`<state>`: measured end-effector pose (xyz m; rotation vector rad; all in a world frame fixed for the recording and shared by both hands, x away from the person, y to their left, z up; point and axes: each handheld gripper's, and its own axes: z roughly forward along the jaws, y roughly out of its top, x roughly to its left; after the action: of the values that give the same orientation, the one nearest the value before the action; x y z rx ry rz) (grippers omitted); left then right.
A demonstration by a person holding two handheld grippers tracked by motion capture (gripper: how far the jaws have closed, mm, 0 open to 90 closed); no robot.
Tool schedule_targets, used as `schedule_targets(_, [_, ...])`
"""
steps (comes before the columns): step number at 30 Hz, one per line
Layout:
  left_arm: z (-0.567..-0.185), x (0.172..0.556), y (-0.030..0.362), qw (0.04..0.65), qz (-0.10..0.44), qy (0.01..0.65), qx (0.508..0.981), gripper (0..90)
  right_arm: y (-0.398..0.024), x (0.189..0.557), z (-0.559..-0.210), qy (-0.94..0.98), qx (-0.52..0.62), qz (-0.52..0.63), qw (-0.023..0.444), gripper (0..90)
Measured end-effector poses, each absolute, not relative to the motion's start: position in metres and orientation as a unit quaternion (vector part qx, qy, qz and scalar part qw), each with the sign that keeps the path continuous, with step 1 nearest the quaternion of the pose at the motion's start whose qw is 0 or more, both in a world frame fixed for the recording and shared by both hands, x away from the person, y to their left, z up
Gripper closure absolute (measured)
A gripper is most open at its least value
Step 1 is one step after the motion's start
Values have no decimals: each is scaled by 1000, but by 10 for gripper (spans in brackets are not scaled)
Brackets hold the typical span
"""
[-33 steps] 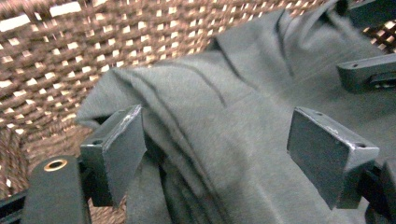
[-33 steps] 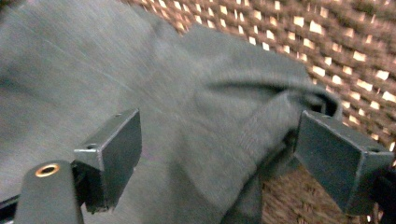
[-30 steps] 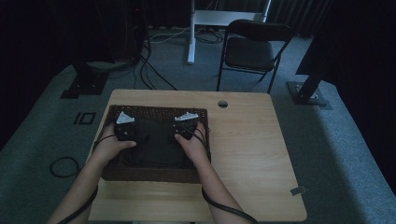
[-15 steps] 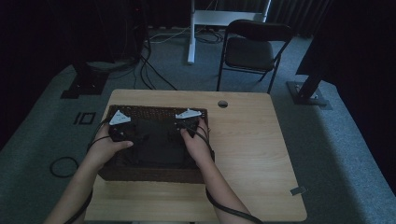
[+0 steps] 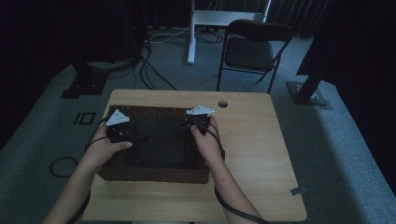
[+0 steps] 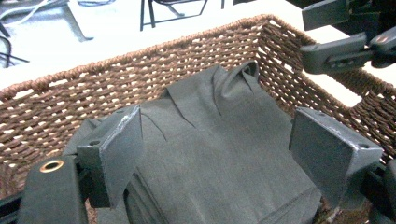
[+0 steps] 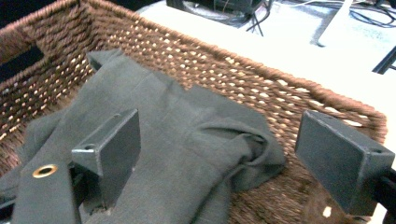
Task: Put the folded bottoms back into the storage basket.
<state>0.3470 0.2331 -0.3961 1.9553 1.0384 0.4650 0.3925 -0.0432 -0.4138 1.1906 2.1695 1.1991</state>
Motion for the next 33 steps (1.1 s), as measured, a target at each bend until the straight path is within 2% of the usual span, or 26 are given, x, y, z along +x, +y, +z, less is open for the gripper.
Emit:
schedule_targets(15, [-386,327,238,452,192,406,770,186,-101,378,-398,753,431,442,228,141])
schedule_targets(33, [-394,288,237,483,179,381,768,186,-151,360,-416,737,447,451,234,140])
